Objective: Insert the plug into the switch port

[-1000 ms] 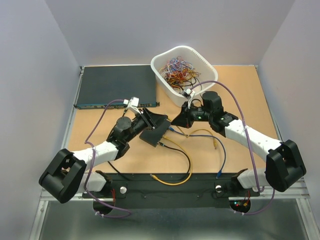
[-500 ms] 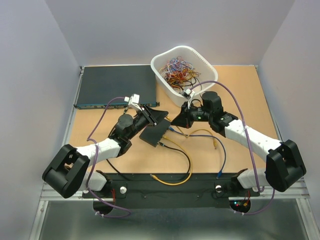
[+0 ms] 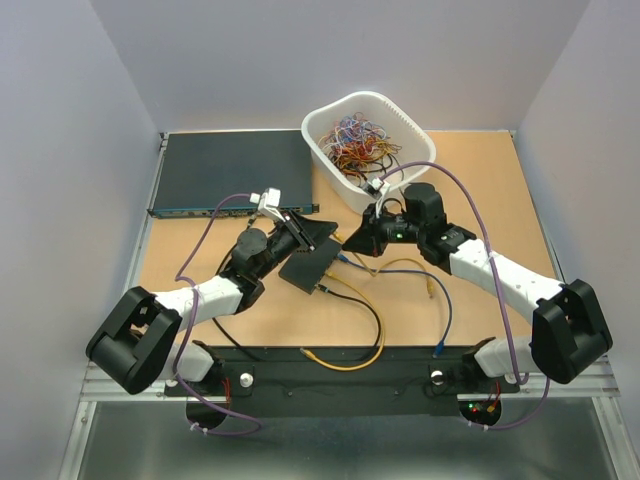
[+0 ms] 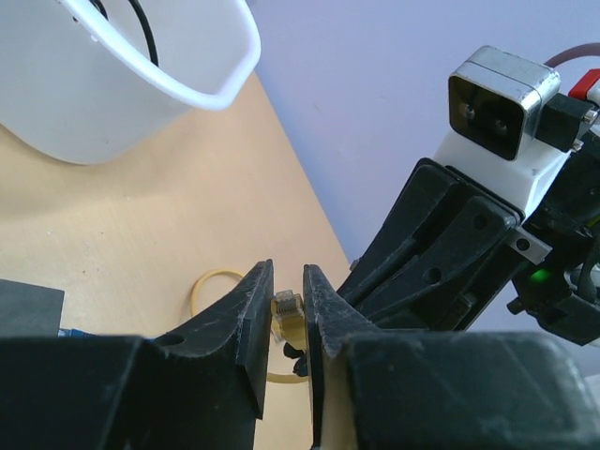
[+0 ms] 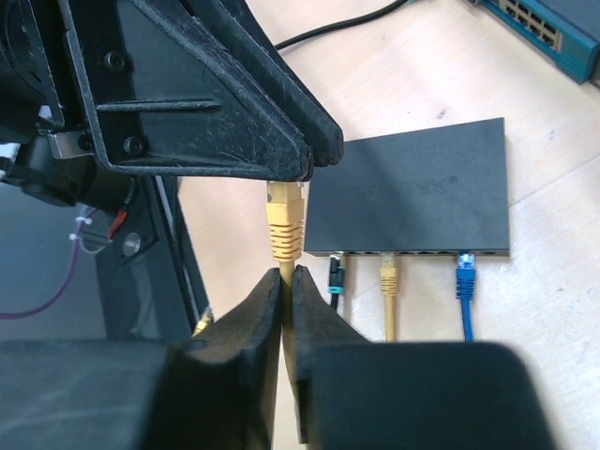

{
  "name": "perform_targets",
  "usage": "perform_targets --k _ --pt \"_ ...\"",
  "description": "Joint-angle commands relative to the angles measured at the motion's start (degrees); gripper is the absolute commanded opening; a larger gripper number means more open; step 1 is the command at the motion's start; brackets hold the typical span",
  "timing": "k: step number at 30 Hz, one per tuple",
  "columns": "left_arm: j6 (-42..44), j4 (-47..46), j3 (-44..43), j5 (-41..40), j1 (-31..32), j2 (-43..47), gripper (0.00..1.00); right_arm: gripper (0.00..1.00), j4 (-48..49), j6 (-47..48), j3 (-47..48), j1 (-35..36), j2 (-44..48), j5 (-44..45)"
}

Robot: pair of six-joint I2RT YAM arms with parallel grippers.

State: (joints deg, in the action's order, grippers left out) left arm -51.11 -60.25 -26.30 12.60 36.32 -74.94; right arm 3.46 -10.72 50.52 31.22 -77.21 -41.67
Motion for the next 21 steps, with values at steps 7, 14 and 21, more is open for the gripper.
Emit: perform_targets --k 7,14,21 --pt "9.6 -16.1 0.3 11.8 -0.4 0.8 0.0 0.61 4.1 -0.7 -1.2 0.7 8.6 -5.5" --pt "4.9 -38.4 4.2 23.1 -3.1 -0.8 0.0 0.56 6.7 -2.8 -0.6 -0.3 10.8 -13.9" --pt "0.1 -50.1 4.9 26.6 -3.1 -3.6 0.0 0.44 9.1 -5.1 -0.1 -0.5 7.5 -16.6"
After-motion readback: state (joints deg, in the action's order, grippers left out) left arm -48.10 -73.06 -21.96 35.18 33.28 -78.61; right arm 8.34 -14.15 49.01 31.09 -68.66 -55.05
